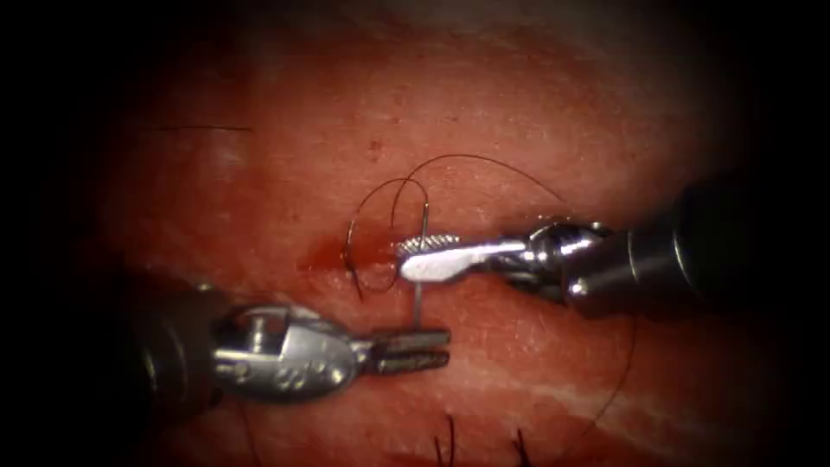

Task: Wound Closure

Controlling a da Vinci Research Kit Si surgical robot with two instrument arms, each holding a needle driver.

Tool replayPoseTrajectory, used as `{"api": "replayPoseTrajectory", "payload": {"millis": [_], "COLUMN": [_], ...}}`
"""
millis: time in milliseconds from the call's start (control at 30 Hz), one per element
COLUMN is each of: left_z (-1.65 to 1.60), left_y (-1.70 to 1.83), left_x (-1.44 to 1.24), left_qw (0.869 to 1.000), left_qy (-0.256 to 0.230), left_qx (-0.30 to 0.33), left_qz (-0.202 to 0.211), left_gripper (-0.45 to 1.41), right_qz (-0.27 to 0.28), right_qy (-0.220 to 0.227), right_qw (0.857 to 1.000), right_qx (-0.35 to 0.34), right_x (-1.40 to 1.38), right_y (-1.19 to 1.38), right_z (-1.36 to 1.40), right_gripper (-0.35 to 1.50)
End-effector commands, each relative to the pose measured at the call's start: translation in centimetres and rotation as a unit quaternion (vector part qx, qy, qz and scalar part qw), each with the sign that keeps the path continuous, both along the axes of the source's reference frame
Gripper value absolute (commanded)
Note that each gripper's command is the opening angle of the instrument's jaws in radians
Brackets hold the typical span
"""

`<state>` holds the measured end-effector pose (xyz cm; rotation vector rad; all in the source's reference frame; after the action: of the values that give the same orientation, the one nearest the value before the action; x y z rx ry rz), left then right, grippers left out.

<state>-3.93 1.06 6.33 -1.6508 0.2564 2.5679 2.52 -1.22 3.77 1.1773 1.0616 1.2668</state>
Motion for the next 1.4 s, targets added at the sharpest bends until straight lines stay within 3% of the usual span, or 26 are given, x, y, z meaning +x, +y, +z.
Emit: {"api": "replayPoseTrajectory", "payload": {"millis": [33, 100, 133, 167, 200, 233, 333, 400, 467, 500, 533, 600, 633, 667, 933, 1100, 1400], "left_z": [0.06, 0.05, 0.03, 0.03, 0.02, -0.02, -0.11, -0.20, -0.23, -0.23, -0.21, -0.16, -0.16, -0.12, 0.31, 0.65, 0.99], "left_y": [-0.04, -0.03, -0.01, -0.01, 0.00, 0.03, 0.05, 0.00, -0.05, -0.06, -0.06, -0.02, -0.02, 0.01, 0.30, 0.26, 0.43], "left_x": [-0.06, -0.06, -0.07, -0.07, -0.07, -0.08, -0.07, 0.02, 0.12, 0.19, 0.23, 0.26, 0.26, 0.28, 0.12, 0.15, 0.11], "left_qw": [1.000, 1.000, 1.000, 1.000, 1.000, 0.999, 0.994, 0.991, 0.986, 0.982, 0.980, 0.978, 0.978, 0.975, 0.954, 0.946, 0.943], "left_qy": [-0.001, 0.000, 0.001, 0.001, 0.001, -0.005, -0.004, 0.005, 0.006, 0.004, 0.006, 0.011, 0.011, 0.014, 0.056, 0.092, 0.104], "left_qx": [0.001, 0.002, 0.002, 0.002, 0.009, 0.048, 0.093, 0.124, 0.162, 0.188, 0.198, 0.208, 0.208, 0.223, 0.293, 0.309, 0.315], "left_qz": [0.001, 0.000, -0.003, -0.003, -0.005, -0.023, -0.052, -0.044, -0.024, -0.013, -0.004, -0.001, -0.001, -0.003, -0.016, -0.014, -0.024], "left_gripper": [-0.45, -0.45, -0.30, -0.30, 0.04, 0.73, 0.73, 0.89, 0.78, 0.20, -0.02, -0.30, -0.30, -0.44, -0.45, -0.45, -0.45], "right_qz": [-0.004, -0.001, -0.005, -0.005, -0.007, -0.012, -0.012, 0.002, 0.009, 0.011, 0.015, 0.017, 0.017, 0.015, 0.001, -0.002, -0.005], "right_qy": [-0.008, -0.013, -0.015, -0.015, -0.014, -0.015, -0.014, -0.026, -0.026, -0.023, -0.020, -0.016, -0.016, -0.015, -0.009, -0.007, -0.011], "right_qw": [1.000, 1.000, 1.000, 1.000, 1.000, 0.998, 0.995, 0.991, 0.989, 0.988, 0.987, 0.984, 0.984, 0.982, 0.967, 0.963, 0.954], "right_qx": [0.000, 0.002, -0.016, -0.016, -0.025, -0.056, -0.097, -0.134, -0.144, -0.155, -0.161, -0.175, -0.175, -0.186, -0.254, -0.271, -0.299], "right_x": [0.01, -0.01, -0.02, -0.02, -0.03, -0.06, -0.13, -0.24, -0.30, -0.31, -0.31, -0.30, -0.30, -0.29, -0.27, -0.27, -0.22], "right_y": [-0.10, -0.11, -0.11, -0.11, -0.11, -0.10, -0.05, 0.06, 0.11, 0.13, 0.14, 0.13, 0.13, 0.13, 0.11, 0.11, 0.12], "right_z": [0.06, 0.06, 0.06, 0.06, 0.06, 0.06, 0.07, 0.10, 0.11, 0.10, 0.09, 0.07, 0.07, 0.05, -0.07, -0.07, -0.06], "right_gripper": [-0.35, -0.35, -0.35, -0.35, -0.35, -0.35, -0.35, -0.35, -0.35, -0.35, -0.35, -0.35, -0.35, -0.35, -0.35, -0.35, -0.35]}}
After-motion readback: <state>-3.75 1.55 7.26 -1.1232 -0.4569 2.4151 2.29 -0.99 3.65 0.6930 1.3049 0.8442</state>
